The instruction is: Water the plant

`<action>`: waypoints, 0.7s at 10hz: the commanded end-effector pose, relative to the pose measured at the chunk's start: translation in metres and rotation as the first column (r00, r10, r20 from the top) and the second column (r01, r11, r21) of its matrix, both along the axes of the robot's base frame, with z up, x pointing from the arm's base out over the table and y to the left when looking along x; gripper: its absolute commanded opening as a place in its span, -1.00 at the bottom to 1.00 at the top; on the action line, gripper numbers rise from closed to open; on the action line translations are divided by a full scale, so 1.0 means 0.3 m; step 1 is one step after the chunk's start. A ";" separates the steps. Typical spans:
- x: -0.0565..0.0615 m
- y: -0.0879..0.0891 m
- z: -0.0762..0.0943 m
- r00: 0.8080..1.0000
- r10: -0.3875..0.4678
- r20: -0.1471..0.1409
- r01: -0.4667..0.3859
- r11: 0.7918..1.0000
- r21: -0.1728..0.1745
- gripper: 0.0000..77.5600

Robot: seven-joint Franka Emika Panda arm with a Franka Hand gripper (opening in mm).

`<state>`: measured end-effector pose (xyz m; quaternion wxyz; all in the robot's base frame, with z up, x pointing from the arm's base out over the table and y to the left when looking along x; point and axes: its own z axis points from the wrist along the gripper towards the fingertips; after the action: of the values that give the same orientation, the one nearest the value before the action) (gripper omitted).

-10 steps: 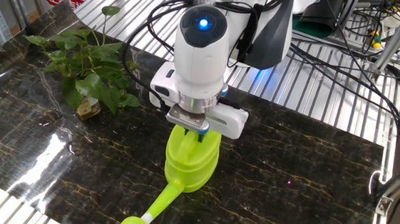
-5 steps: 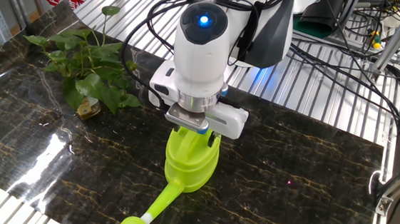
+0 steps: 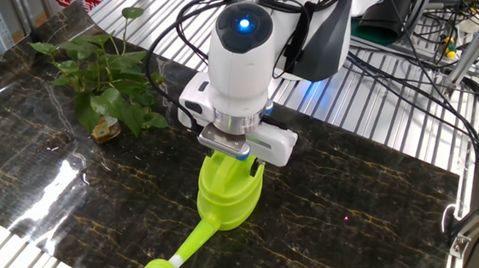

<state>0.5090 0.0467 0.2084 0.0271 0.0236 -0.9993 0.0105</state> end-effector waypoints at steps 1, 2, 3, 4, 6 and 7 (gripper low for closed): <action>0.092 -0.019 0.275 1.000 -0.013 -0.024 0.014 1.000 0.010 1.00; 0.094 -0.023 0.291 1.000 -0.015 -0.022 0.016 1.000 0.009 1.00; 0.093 -0.025 0.301 1.000 -0.016 -0.021 0.016 1.000 0.010 1.00; 0.091 -0.026 0.307 1.000 -0.015 -0.019 0.015 1.000 0.015 1.00; 0.084 -0.032 0.333 0.999 -0.036 -0.025 0.037 0.999 0.020 1.00; 0.074 -0.047 0.355 0.999 -0.035 -0.026 0.035 0.999 0.020 1.00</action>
<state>0.5247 0.0423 0.2656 0.0343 0.0177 -0.9992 0.0061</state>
